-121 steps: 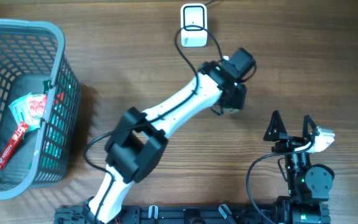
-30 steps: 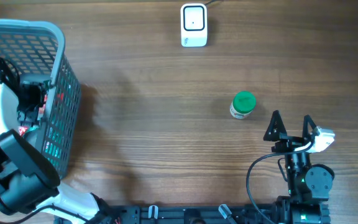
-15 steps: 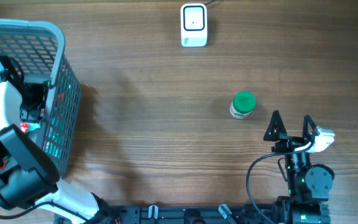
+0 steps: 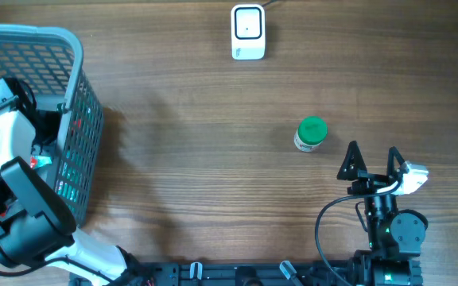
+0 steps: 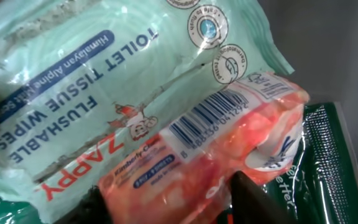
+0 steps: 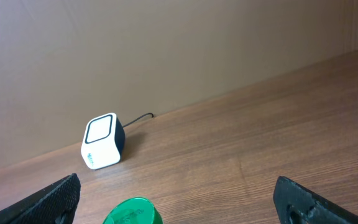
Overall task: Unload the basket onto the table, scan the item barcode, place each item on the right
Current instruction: 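Return the left gripper to the basket and grasp the orange snack pack, then carry the orange pack with the left gripper and place it beside the jar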
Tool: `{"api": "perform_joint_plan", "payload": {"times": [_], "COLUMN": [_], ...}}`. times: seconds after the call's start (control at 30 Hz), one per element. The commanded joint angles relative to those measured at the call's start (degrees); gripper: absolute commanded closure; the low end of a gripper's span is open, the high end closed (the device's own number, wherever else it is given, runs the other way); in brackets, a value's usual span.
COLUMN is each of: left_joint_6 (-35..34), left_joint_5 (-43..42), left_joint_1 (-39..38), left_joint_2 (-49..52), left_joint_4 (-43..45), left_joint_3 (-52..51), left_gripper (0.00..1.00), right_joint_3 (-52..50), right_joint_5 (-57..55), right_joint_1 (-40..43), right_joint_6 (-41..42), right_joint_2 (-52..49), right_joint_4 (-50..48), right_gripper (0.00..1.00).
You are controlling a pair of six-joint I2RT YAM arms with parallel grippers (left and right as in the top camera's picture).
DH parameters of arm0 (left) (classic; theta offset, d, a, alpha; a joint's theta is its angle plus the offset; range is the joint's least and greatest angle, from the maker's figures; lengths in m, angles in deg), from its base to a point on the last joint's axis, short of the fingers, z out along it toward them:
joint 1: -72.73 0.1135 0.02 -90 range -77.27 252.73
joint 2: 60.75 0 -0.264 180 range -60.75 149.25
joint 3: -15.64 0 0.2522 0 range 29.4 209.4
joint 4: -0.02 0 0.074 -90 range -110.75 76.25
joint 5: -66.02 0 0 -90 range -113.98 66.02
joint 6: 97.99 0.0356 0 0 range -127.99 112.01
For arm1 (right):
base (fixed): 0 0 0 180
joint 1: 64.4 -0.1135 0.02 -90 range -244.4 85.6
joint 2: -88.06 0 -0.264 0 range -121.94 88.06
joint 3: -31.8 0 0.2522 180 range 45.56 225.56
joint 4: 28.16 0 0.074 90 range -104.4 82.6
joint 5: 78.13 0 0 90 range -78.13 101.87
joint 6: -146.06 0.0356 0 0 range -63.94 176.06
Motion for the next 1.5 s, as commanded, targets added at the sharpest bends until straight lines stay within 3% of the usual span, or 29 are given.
{"api": "perform_joint_plan", "payload": {"times": [0.0, 0.03, 0.3, 0.47, 0.63, 0.73, 0.83, 1.03, 1.17, 1.27, 1.47], "left_joint_6": [0.1, 0.1, 0.5, 0.7, 0.6, 0.7, 0.7, -3.3, -7.7, -9.2, -13.5], "left_joint_5": [0.8, 0.8, 0.8, 0.5, -5.3, -13.3, -13.7, -1.5, 9.3, 14.1, 14.3], "left_joint_1": [-0.3, -0.3, -0.3, -0.3, -2.4, -13.6, -28.3, -58.3, -70.5, -73.4, -72.6], "left_joint_2": [0.7, 0.5, -10.2, -25.2, -42.8, -53.5, -56.2, -50.3, -38.9, -29.6, -10.1], "left_joint_4": [0.5, 0.5, -3.8, -10.4, -16.1, -15.9, -15.9, -14.4, -11.8, -10.2, -3.8], "left_joint_3": [-1.3, -1.2, 2.7, 8.2, 9.5, 9.5, 8.9, 0.8, -2.9, -2.9, -2.9], "left_gripper": [0.89, 0.96, 0.96, 0.96, 0.96, 0.96, 0.96, 0.96, 0.96, 0.96, 0.96], "right_joint_3": [-0.1, -0.1, -0.1, -0.1, -0.1, -0.1, -0.1, -0.1, -0.1, -0.1, -0.1], "right_joint_5": [-0.5, -0.5, -0.5, -0.5, -0.5, -0.5, -0.5, -0.5, -0.5, -0.5, -0.5], "right_joint_1": [-0.3, -0.3, -0.3, -0.3, -0.3, -0.3, -0.3, -0.3, -0.3, -0.3, -0.3], "right_joint_6": [-1.0, -1.0, -1.0, -1.0, -1.0, -1.0, -1.0, -1.0, -1.0, -1.0, -1.0], "right_joint_2": [0.3, 0.3, 0.3, 0.3, 0.3, 0.3, 0.3, 0.3, 0.3, 0.3, 0.3], "right_joint_4": [-0.2, -0.2, -0.2, -0.2, -0.2, -0.2, -0.2, -0.2, -0.2, -0.2, -0.2], "right_gripper": [0.0, 0.0, 0.0, 0.0, 0.0, 0.0, 0.0, 0.0, 0.0, 0.0, 0.0]}}
